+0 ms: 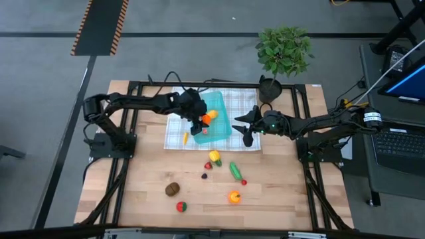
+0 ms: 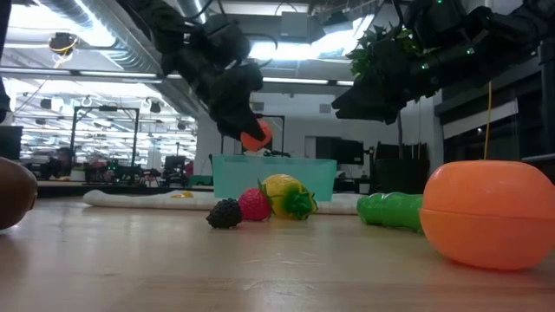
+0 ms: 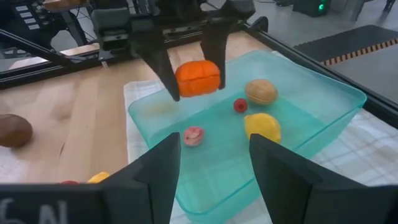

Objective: Pick and placing Produce into tupperware
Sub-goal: Put the orange tangerine into the blue bin

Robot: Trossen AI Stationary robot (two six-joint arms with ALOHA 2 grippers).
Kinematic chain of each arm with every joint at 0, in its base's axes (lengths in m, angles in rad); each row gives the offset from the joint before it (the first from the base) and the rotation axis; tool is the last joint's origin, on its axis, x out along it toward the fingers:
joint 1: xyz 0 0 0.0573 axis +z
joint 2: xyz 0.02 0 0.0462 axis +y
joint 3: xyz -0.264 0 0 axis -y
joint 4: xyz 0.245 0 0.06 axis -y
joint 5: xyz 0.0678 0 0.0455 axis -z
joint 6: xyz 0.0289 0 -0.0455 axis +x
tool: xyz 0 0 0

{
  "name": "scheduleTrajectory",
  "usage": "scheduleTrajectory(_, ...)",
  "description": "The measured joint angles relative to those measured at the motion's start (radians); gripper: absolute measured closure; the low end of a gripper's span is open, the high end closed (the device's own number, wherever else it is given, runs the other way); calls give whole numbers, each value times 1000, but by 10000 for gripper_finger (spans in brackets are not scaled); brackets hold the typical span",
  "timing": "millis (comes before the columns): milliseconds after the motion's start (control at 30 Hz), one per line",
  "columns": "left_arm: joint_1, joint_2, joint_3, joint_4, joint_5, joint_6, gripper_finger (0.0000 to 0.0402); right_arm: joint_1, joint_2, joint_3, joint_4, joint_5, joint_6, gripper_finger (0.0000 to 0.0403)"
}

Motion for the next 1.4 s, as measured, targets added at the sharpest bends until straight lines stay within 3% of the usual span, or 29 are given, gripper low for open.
scheduleTrajectory(200,2,115,76,-3,7,8,162,0,0,0,2,-1,0,208)
scheduleTrajectory(700,0,346,345,-204,10,83,162,-1,0,0,-18,-2,-6,208)
scheduleTrajectory(900,-1,402,356,-245,3,83,162,-2,0,0,-26,-2,-8,208)
scheduleTrajectory(1400,-6,395,356,-257,-32,105,141,-2,0,0,-36,-2,-27,208)
